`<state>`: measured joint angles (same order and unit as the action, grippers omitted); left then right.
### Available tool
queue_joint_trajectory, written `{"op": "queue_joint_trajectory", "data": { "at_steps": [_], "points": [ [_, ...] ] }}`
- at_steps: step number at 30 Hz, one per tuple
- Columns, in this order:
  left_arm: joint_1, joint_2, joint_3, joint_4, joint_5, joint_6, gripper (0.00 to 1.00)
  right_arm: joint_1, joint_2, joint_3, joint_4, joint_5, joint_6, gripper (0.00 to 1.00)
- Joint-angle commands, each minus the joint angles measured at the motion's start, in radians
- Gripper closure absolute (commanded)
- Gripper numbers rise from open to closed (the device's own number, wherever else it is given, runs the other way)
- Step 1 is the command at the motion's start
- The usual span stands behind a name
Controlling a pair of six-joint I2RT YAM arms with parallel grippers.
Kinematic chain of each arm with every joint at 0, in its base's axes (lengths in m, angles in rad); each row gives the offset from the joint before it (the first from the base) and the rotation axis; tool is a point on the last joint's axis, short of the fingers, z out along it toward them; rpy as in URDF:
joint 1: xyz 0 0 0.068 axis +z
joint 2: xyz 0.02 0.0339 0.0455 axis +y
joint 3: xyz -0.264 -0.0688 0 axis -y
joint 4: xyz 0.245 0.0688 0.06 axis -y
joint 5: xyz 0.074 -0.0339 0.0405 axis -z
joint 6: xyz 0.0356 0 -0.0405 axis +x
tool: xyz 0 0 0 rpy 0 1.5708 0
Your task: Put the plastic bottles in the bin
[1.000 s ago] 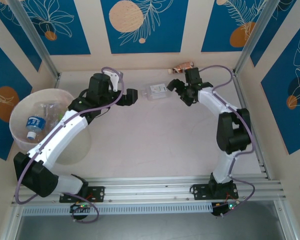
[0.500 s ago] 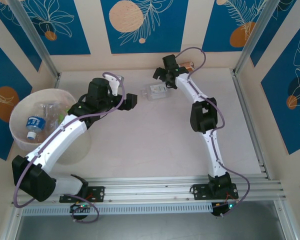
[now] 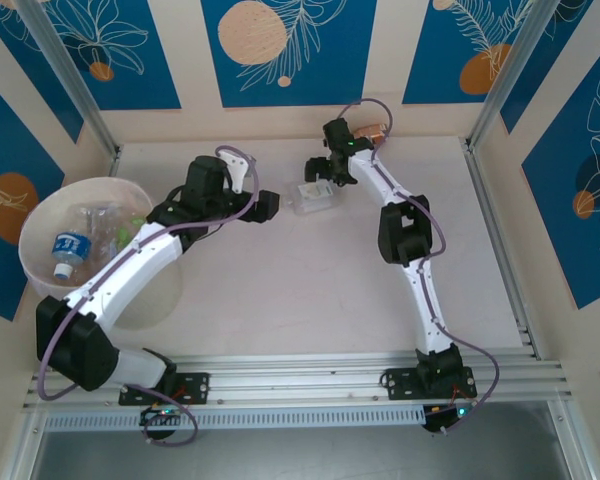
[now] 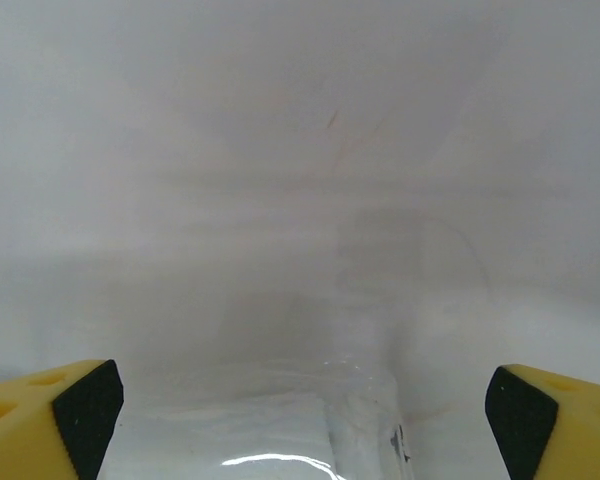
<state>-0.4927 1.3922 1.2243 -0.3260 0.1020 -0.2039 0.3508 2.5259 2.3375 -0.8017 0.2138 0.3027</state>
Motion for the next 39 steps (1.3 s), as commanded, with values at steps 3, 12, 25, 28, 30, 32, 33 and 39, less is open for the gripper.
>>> {"op": "queue_joint_trajectory", "data": {
  "at_steps": [3, 12, 25, 28, 30, 32, 33, 39],
  "points": [
    [-0.028, 0.070, 0.051, -0.005, 0.095, -0.022, 0.00, 0.041, -0.231, -0.334, 0.033, -0.182, -0.179, 0.06],
    [-0.135, 0.171, -0.010, 0.047, 0.064, 0.140, 0.00, 0.024, -0.610, -0.745, 0.268, -0.041, 0.104, 0.01],
    [-0.224, 0.560, 0.326, -0.219, 0.032, 0.478, 0.00, -0.135, -1.012, -1.199, 0.423, 0.071, 0.470, 0.00],
    [-0.256, 0.631, 0.401, -0.260, -0.022, 0.558, 0.00, -0.149, -1.056, -1.243, 0.433, 0.078, 0.476, 0.00],
    [-0.268, 0.682, 0.465, -0.309, -0.053, 0.597, 0.00, -0.159, -1.077, -1.263, 0.434, 0.081, 0.477, 0.00],
    [-0.270, 0.732, 0.530, -0.357, -0.091, 0.625, 0.00, -0.166, -1.097, -1.282, 0.435, 0.082, 0.476, 0.00],
    [-0.270, 0.752, 0.557, -0.373, -0.097, 0.635, 0.00, -0.170, -1.105, -1.288, 0.435, 0.088, 0.477, 0.00],
    [-0.271, 0.846, 0.677, -0.448, -0.101, 0.673, 0.00, -0.193, -1.161, -1.325, 0.435, 0.097, 0.475, 0.00]
  ]
}}
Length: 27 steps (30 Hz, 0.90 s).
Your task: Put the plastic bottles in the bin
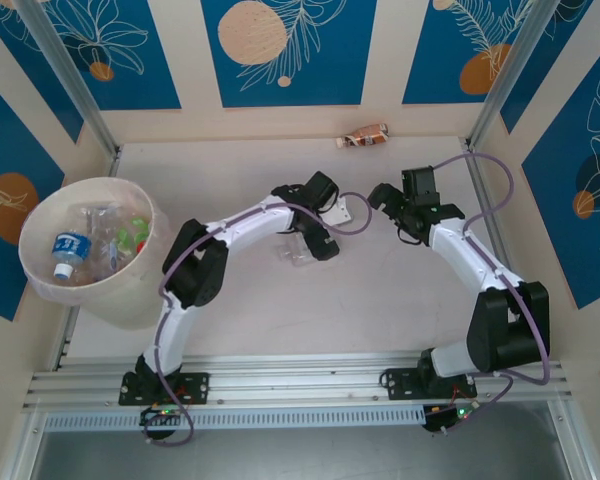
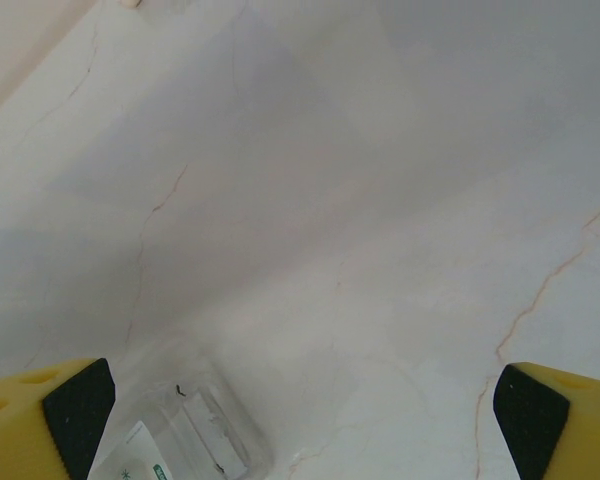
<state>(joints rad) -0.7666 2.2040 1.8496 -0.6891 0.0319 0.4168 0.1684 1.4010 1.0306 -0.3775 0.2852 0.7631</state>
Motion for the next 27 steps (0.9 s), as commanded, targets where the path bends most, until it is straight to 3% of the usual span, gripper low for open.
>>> {"op": "queue_joint_trajectory", "data": {
  "at_steps": [1, 6, 11, 14, 20, 27],
  "points": [
    [0.004, 0.044, 0.058, -0.076, -0.048, 0.048, 0.00, -0.015, -0.045, -0.022, 0.005, 0.026, 0.014, 0.00],
    [0.008, 0.129, 0.143, -0.104, -0.013, 0.059, 0.00, -0.028, -0.092, -0.036, -0.017, 0.026, 0.004, 0.00],
    [0.008, 0.338, 0.460, -0.327, -0.007, 0.048, 0.09, -0.035, -0.153, -0.063, -0.037, 0.040, -0.006, 0.00],
    [0.008, 0.380, 0.537, -0.345, 0.000, 0.027, 0.13, -0.041, -0.186, -0.081, -0.048, 0.054, -0.012, 0.00],
    [0.008, 0.323, 0.503, -0.304, 0.015, -0.011, 0.32, -0.057, -0.221, -0.109, -0.049, 0.064, -0.015, 0.00],
    [0.007, 0.109, 0.238, -0.093, 0.046, -0.074, 0.57, -0.067, -0.211, -0.116, -0.029, 0.048, -0.012, 0.00]
  ]
}}
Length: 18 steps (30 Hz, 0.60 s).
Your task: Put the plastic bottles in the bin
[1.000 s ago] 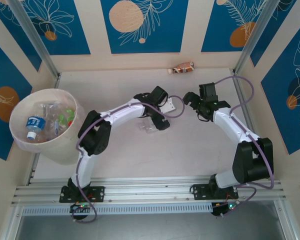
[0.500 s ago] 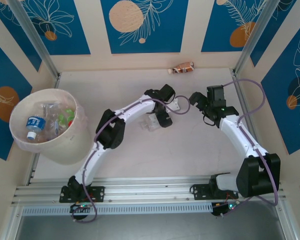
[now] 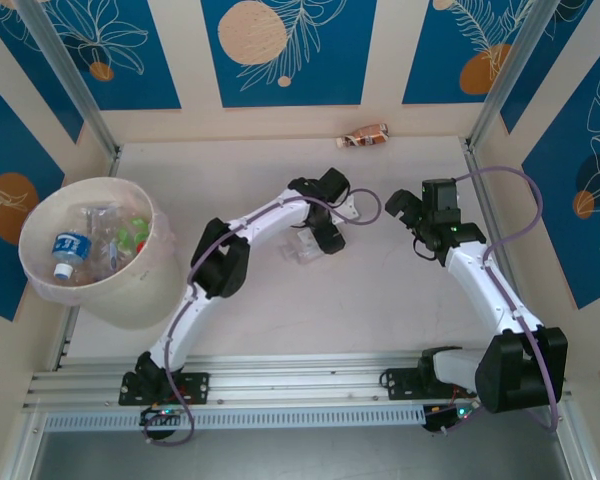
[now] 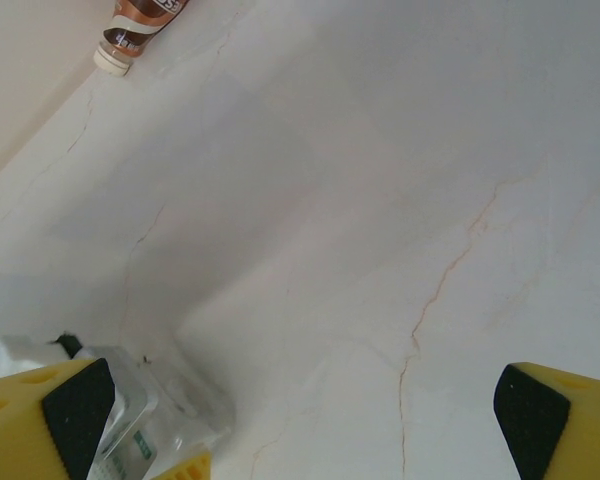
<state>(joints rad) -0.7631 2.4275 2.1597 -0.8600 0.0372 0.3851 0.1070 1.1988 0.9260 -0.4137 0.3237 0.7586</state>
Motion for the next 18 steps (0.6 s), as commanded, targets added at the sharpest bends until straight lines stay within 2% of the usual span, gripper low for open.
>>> {"op": "queue_joint_trajectory", "data": {
  "at_steps": [1, 10, 14, 18],
  "points": [
    [0.005, -0.154, -0.121, 0.113, 0.047, -0.051, 0.62, -0.007, -0.004, -0.010, 0.011, 0.007, -0.005, 0.00],
    [0.005, -0.532, -0.503, 0.392, 0.112, -0.148, 0.98, -0.010, 0.022, -0.005, 0.061, -0.030, 0.030, 0.00],
    [0.005, -0.712, -0.638, 0.509, 0.117, -0.202, 1.00, -0.010, 0.020, -0.001, 0.094, -0.074, 0.038, 0.00],
    [0.005, -0.857, -0.717, 0.558, 0.073, -0.250, 1.00, -0.010, 0.006, -0.009, 0.176, -0.219, 0.003, 0.00]
  ]
}}
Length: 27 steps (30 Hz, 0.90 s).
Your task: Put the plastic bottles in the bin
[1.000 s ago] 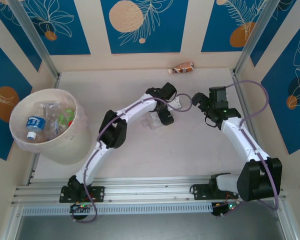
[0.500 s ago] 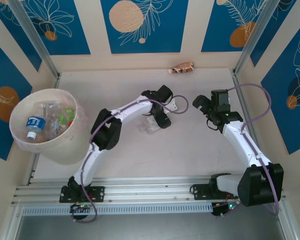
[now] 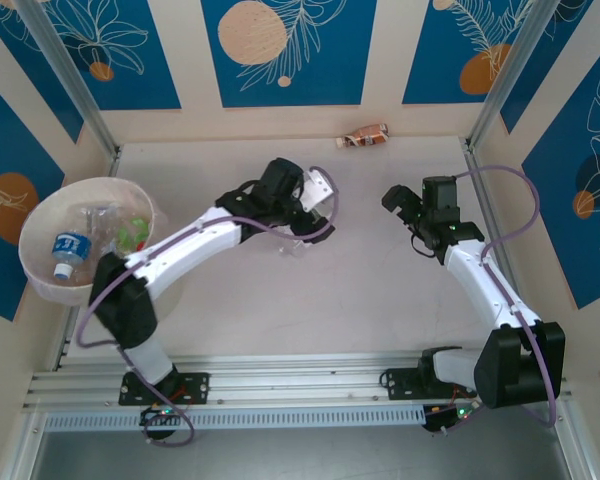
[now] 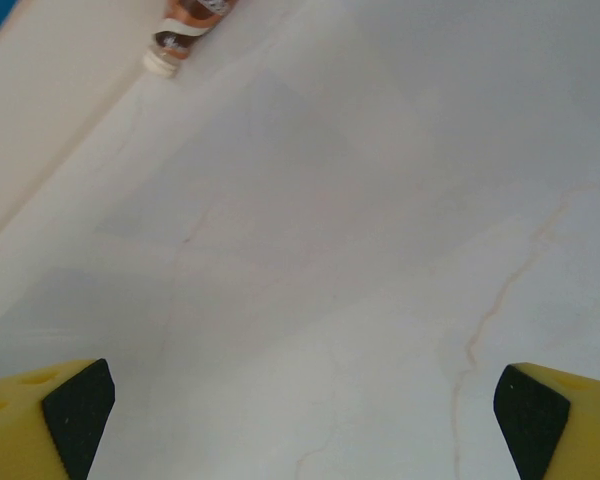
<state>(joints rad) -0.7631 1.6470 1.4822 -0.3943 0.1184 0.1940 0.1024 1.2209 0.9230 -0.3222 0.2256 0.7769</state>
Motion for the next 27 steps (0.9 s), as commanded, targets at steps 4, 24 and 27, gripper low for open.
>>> {"op": "queue_joint_trajectory", "data": {
  "at_steps": [4, 24, 27],
  "points": [
    [0.005, -0.194, -0.080, 0.097, -0.063, -0.094, 1.00, 0.025, -0.038, -0.040, 0.214, -0.193, -0.097, 0.01],
    [0.005, -0.535, 0.033, -0.124, -0.337, -0.198, 1.00, 0.245, -0.086, -0.053, 0.469, -0.382, -0.398, 0.00],
    [0.004, -0.581, 0.041, -0.128, -0.384, -0.214, 1.00, 0.272, -0.066, -0.037, 0.469, -0.391, -0.424, 0.00]
  ]
}}
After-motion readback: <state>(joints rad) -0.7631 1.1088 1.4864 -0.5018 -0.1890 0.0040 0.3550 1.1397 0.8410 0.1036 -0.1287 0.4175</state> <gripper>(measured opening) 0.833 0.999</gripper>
